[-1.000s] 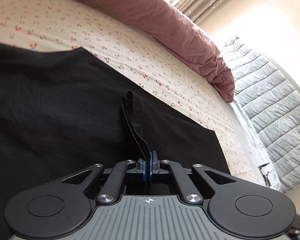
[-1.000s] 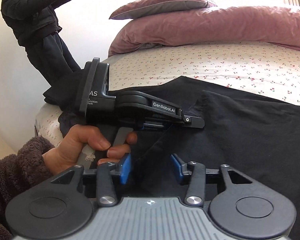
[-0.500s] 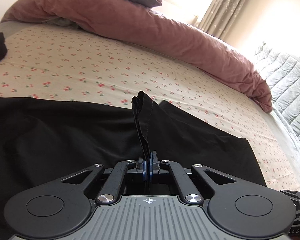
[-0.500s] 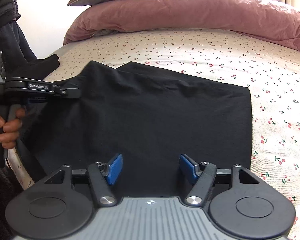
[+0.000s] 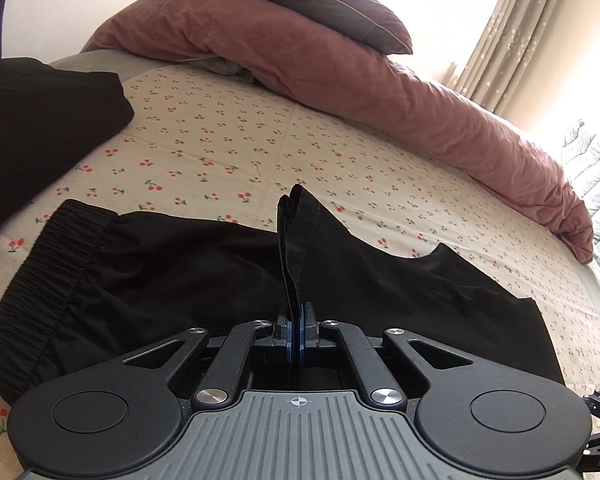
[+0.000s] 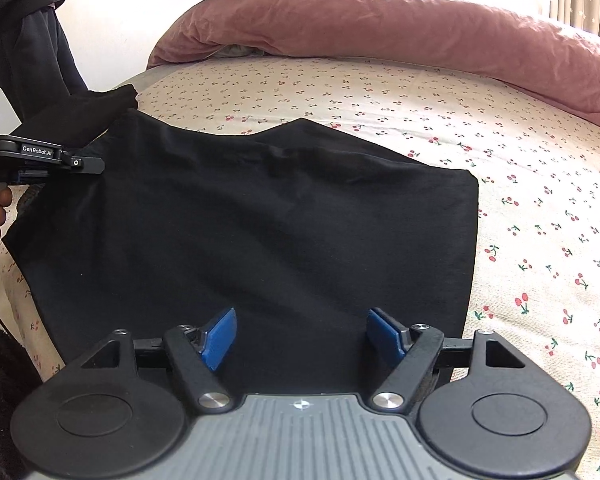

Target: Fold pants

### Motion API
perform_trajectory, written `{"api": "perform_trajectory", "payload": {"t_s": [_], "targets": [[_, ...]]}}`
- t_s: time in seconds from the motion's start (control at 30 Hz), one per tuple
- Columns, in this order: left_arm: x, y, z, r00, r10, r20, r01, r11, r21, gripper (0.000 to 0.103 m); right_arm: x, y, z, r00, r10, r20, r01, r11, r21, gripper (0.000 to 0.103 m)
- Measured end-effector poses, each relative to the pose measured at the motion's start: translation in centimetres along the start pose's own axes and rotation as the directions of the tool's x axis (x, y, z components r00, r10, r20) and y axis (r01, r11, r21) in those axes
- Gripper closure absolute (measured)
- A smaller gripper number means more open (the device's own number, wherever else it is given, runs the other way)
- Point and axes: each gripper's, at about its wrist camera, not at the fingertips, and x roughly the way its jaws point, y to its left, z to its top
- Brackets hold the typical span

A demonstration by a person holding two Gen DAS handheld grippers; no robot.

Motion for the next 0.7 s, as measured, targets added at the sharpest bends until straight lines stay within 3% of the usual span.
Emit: {"api": "perform_trajectory", "payload": {"t_s": [0.23,0.47,0.7], "targets": [[-1.0,3.1,1.2,0.993,0.109,0.043,-0.108,0.994,-0.035,0.102,0.7,0.5,0.4,1.0,-0.012,0.023,0.012,1.0,-0.015,0.029],[-1.6,5.0,1.7,0.963,0.254,0.093,-0.252,0.967,-0.032,0.102,1.2,1.1,0.5,1.0,-0.011,0.017,0.012,0.999,-0.037,0.029],[-1.3,5.7,1.9,0.947,0.306,0.1,-0.303,0.952,-0.043,0.102,1.5,1.5,0.6,1.0,-0.011,0.018,0.012,0.999,-0.05,0.028]]}}
